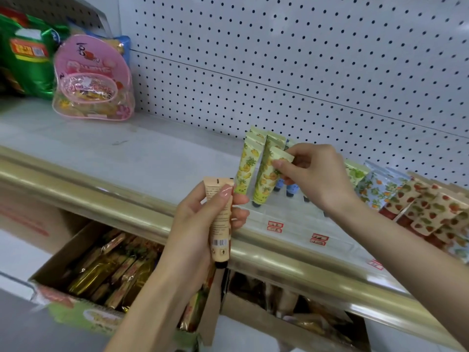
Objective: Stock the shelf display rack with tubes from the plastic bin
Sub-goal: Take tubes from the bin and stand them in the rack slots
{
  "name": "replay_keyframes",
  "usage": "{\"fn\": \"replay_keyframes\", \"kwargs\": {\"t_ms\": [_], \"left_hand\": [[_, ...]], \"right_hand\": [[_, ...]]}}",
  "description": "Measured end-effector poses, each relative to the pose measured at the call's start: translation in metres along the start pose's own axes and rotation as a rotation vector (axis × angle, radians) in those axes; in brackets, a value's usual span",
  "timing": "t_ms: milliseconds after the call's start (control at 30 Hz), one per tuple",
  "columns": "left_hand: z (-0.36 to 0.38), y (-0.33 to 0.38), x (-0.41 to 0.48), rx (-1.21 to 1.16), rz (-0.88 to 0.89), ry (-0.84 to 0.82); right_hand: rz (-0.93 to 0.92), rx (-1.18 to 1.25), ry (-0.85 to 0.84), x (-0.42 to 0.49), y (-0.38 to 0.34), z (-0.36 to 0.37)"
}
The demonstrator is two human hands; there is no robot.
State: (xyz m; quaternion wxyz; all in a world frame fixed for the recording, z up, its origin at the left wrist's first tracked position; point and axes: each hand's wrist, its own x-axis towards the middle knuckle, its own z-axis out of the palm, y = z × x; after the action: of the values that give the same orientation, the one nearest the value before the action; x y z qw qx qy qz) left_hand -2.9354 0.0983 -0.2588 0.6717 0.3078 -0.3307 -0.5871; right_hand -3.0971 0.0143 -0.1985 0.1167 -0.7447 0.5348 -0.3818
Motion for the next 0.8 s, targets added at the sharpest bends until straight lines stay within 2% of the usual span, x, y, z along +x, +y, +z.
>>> {"fn": "replay_keyframes", "kwargs": {"t_ms": [333, 500, 800], "left_hand": [[0.0055, -0.0038, 0.0052, -0.048, -0.064, 0.093], [0.0053, -0.0068, 0.0052, -0.096, -0.06, 0.047], [0.0009, -0.0074, 0.0035, 0.174, 0.095, 0.08]], "right_hand": [[0.047, 0.019, -0.013, 0.0018, -0.0024, 0.0007], [0.082, 0.035, -0.022, 0.0022, -0.0026, 0.0009], [0.099, 0.088, -0.044, -0.0011, -0.0041, 0.002]]}}
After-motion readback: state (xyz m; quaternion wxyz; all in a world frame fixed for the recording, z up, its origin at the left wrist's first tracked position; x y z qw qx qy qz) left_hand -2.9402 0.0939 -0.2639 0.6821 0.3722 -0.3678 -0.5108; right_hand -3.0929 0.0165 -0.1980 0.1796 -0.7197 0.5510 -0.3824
